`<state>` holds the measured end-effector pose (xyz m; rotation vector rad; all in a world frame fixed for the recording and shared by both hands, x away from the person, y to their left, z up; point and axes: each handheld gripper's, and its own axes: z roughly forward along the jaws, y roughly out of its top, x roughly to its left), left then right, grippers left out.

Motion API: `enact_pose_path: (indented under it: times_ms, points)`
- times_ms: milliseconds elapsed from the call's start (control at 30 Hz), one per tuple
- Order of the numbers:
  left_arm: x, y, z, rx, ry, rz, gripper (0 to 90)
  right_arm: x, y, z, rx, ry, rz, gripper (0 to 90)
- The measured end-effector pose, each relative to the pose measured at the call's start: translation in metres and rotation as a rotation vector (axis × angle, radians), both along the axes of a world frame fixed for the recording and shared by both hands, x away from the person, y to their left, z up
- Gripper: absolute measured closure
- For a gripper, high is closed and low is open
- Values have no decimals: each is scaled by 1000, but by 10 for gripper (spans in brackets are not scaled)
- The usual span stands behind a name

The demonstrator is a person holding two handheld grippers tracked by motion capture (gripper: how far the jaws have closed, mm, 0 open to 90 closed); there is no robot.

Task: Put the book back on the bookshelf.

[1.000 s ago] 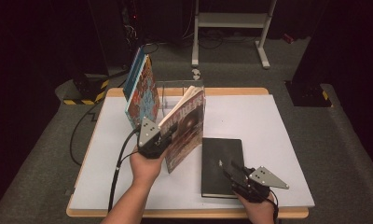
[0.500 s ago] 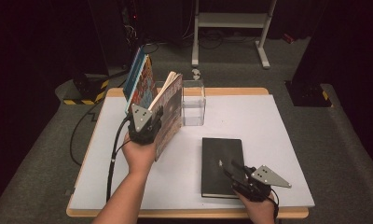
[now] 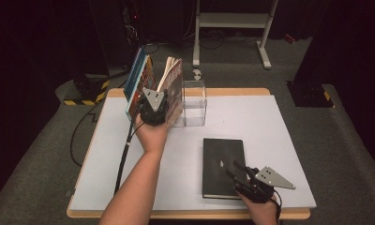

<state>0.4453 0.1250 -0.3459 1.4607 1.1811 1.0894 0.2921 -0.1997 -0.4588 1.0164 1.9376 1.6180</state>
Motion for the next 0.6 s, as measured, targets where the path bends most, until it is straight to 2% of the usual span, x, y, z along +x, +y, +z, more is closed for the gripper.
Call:
enact_pose_path:
  times_ms: [333, 600]
  points:
    - [33, 0, -4, -17, -17, 42, 838, 1, -1, -1, 6, 0, 4, 551]
    - [46, -1, -15, -32, 0, 46, 838, -1, -1, 0, 13, -6, 10, 557]
